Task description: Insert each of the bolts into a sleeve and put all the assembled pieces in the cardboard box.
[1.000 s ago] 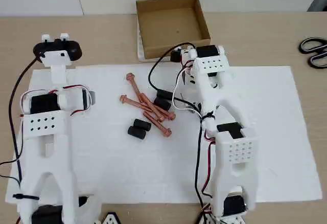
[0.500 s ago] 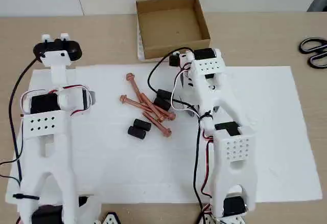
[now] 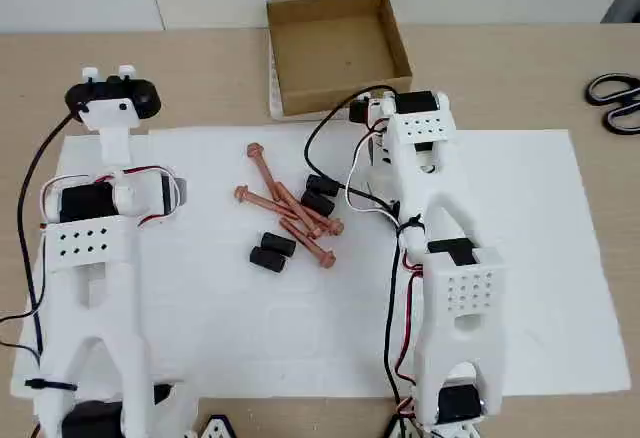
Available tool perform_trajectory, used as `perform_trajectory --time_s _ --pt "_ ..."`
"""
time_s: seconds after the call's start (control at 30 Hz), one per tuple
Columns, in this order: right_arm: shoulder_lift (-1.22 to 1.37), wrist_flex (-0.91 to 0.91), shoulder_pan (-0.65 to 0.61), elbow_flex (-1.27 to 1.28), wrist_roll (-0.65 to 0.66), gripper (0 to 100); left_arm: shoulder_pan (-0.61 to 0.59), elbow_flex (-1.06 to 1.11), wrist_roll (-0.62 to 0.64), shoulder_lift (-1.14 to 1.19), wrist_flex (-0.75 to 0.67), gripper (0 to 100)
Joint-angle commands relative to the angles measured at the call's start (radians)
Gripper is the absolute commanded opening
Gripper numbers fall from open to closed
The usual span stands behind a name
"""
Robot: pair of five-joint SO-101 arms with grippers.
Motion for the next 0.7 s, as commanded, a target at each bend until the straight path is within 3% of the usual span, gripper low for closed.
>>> perform_trajectory --time_s 0.0,0.53,0.67 --pt "0.007 0.013 -0.007 0.006 0.002 0.4 0.008 -0.002 0.006 -0.003 -0.002 19" --pt "-0.3 0.084 0.085 0.011 0.009 0.3 0.003 -0.012 0.008 0.003 -0.002 19" --pt "-0.367 0.085 0.108 0.011 0.006 0.3 0.002 -0.104 0.009 0.123 0.049 19"
